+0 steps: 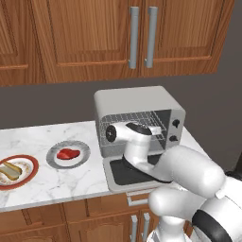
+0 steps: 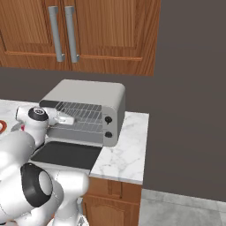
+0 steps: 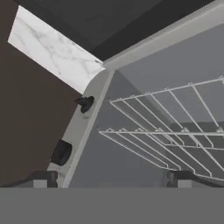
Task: Open the toaster oven door. Place the hotdog bun on the top rack in the toaster oven and place the steak on the bottom rack.
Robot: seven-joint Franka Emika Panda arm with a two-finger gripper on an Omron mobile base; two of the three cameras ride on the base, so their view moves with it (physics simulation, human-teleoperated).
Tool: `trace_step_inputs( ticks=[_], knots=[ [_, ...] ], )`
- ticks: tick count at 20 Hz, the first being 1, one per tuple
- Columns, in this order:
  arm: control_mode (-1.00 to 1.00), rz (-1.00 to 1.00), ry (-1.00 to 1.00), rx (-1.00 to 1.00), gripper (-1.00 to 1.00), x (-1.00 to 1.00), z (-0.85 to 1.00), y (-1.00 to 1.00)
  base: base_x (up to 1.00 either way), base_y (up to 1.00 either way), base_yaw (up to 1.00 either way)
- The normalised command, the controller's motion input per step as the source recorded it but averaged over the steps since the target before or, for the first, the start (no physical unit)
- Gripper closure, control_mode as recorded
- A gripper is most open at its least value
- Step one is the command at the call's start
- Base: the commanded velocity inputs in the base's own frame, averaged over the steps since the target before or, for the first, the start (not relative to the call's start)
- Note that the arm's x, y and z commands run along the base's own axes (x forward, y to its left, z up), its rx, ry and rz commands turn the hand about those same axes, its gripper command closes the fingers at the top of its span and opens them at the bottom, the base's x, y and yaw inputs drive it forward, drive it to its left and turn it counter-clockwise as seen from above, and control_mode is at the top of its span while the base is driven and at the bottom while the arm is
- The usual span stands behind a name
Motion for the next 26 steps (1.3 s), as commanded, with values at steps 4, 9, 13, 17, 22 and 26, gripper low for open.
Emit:
trace_step_inputs(
  ticks=[4, 9, 13, 17, 22, 26],
  knots=[
    [-1.00, 0.05, 0.00, 0.00, -1.00, 0.64, -0.31, 0.21, 0.00, 0.00, 0.00],
    [-1.00, 0.05, 0.00, 0.00, -1.00, 0.37, -0.44, 0.24, 0.00, 0.00, 0.00],
    [-1.00, 0.02, 0.00, 0.00, -1.00, 0.23, -0.17, 0.22, 0.00, 0.00, 0.00],
    [-1.00, 0.00, 0.01, 0.00, -1.00, 0.16, -0.01, 0.10, 0.00, 0.00, 0.00],
    [-1.00, 0.00, 0.19, 0.00, -1.00, 0.05, -0.48, 0.04, 0.00, 0.00, 0.00],
    [-1.00, 0.01, 0.48, 0.00, -1.00, -0.27, -0.60, 0.01, 0.00, 0.00, 0.00]
  ],
)
